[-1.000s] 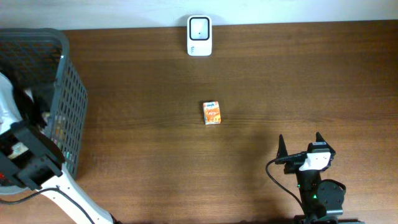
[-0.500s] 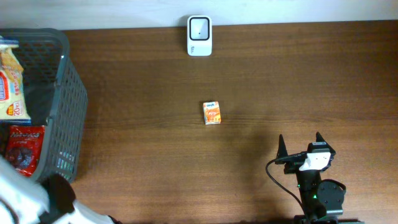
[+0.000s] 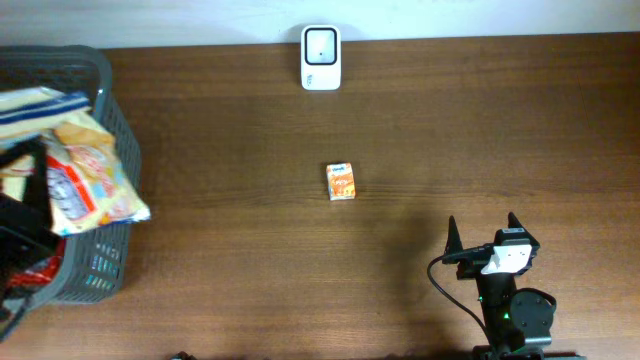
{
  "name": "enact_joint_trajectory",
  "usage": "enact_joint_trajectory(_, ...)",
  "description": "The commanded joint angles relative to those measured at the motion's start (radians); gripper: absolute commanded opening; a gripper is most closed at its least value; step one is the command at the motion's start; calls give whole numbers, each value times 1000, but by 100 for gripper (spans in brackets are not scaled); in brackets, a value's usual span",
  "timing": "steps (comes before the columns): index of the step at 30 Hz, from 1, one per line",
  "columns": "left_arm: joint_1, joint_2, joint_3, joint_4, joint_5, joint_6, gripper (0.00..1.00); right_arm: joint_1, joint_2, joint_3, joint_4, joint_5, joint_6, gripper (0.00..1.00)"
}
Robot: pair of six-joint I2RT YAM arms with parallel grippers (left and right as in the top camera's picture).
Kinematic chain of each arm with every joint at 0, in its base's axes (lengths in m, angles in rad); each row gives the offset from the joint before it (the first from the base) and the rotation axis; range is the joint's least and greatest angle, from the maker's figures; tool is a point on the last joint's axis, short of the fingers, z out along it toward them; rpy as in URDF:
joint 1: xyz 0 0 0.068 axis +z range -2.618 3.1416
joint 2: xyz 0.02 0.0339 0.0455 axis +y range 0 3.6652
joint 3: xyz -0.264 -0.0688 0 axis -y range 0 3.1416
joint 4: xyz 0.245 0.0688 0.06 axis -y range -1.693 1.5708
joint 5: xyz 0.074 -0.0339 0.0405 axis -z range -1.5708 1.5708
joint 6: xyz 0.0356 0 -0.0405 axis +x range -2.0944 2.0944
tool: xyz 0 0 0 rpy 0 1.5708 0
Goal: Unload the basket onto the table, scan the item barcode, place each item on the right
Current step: 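Carry the yellow bag out and drop it beside the orange box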
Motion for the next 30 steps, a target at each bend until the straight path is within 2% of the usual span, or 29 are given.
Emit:
enact_joint_trajectory(1,1,-16,-80,5,109,-20,0,5,-4,-7,-3,8,3,99)
enact_joint_trajectory(8,-63,-21,-292,33,91,42,0,6,-4,-7,-3,8,3,99)
enact_joint_trajectory(12,-162,9,-392,143,-34,72,0,6,-4,-7,-3,8,3,99)
enact_joint_trajectory(16,-296,65,-441,231,-221,168,0,6,-4,-7,-3,8,3,99)
enact_joint_trajectory(19,-425,130,-450,219,-251,245,0,6,-4,-7,-3,8,3,99)
enact_joint_trajectory(21,-528,183,-450,200,-313,256,0,6,-4,-7,-3,8,3,99)
enact_joint_trajectory(23,-612,229,-450,180,-383,237,0,6,-4,-7,-3,8,3,99)
enact_joint_trajectory(25,-696,287,-451,144,-473,163,0,6,-4,-7,-3,8,3,99)
enact_joint_trajectory(30,-847,455,-474,75,-747,-134,0,6,-4,-7,-3,8,3,99)
